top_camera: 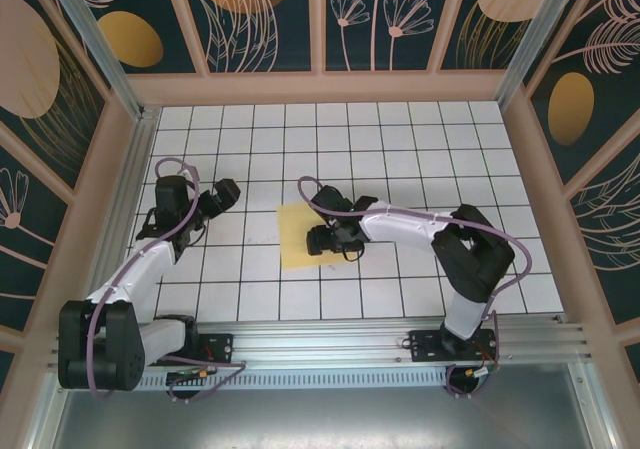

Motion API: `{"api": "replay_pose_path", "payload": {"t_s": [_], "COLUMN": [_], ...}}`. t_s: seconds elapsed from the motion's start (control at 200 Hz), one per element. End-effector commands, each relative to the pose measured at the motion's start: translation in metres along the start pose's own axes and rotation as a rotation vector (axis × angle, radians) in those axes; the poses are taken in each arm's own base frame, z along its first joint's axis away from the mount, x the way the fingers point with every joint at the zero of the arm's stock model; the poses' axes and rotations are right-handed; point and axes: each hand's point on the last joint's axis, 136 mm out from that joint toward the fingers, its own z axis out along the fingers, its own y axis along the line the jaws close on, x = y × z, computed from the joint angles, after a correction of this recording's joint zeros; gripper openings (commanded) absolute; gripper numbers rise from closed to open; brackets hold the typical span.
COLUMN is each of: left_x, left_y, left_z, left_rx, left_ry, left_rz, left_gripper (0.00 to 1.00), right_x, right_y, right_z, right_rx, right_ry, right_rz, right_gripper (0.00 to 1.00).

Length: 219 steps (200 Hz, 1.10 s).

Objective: Fold a paper plane with a square sheet of paper (pick it up from the middle)
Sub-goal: Move the square sheet of paper to the center of the table.

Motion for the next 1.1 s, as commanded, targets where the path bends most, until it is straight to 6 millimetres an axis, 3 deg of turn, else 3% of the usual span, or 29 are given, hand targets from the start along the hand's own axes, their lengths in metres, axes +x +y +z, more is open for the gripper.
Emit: {"api": "replay_pose_path", "payload": {"t_s": [0.0,0.2,0.415,0.661,1.091], "left_x": [0.026,0.067,0.100,0.107,0.111], "left_y": [-0.003,-0.005,-0.011,-0.007,0.003], "left_z": [0.002,0.007,0.011,0.016,0.021], "left_rx": [0.052,0.052,0.070,0.056,0.015], "left_ry": [0.075,0.176,0.256,0.270,0.274], "left_rz": [-0.057,-0.087,-0.154,-0.155,-0.148], "left_gripper": [0.97,0.89,0.78,0.76,0.80], "right_x": [-0.027,-0.042,-0.056,-0.058,-0.025], "right_y": [0.008,-0.004,0.001,0.004,-0.006], "right_z": [-0.030,-0.011,0.013,0.032,0.064], "right_rx": [0.014,0.119,0.174,0.280,0.299], "right_ry": [-0.116,-0.156,-0.130,-0.099,0.014], "right_rz": [0.097,0.241,0.153,0.026,-0.002], "right_gripper": [0.85,0.92,0.98,0.99,0.96]}}
